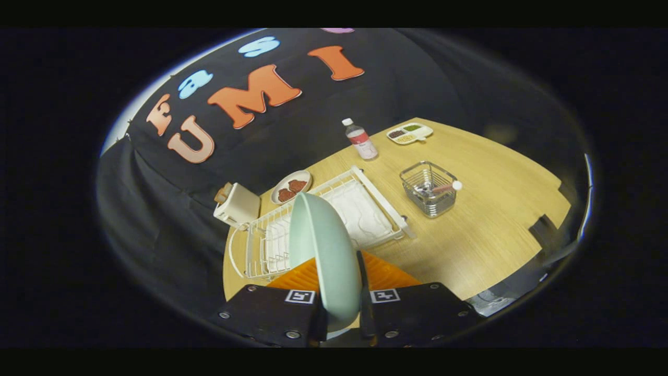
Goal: Take the plate from the dish rack, then take the spoon from the basket and place it into the plate.
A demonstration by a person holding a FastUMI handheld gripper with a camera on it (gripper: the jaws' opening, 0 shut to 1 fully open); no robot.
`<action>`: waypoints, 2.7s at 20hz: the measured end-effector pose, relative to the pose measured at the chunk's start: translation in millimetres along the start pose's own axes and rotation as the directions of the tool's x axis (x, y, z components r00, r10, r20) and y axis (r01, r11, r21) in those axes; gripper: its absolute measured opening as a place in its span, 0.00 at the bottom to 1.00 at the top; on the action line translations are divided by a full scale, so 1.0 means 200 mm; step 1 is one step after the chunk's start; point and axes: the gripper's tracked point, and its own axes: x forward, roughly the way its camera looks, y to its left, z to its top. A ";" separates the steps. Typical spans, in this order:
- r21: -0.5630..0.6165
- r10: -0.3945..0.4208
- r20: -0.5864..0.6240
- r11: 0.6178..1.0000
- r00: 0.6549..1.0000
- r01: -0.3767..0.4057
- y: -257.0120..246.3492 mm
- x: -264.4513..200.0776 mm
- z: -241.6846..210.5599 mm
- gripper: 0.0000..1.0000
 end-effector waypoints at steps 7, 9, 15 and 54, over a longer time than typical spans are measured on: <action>0.129 0.098 -0.043 0.987 0.994 -0.092 -0.11 0.02 -0.31 0.24; 0.158 0.094 -0.062 0.984 0.994 -0.083 -0.16 0.05 -0.38 0.24; 0.219 0.129 -0.112 0.970 0.985 -0.102 -0.16 0.16 -0.54 0.24; -0.397 -0.108 0.346 0.883 0.932 0.250 -0.67 0.07 0.60 0.98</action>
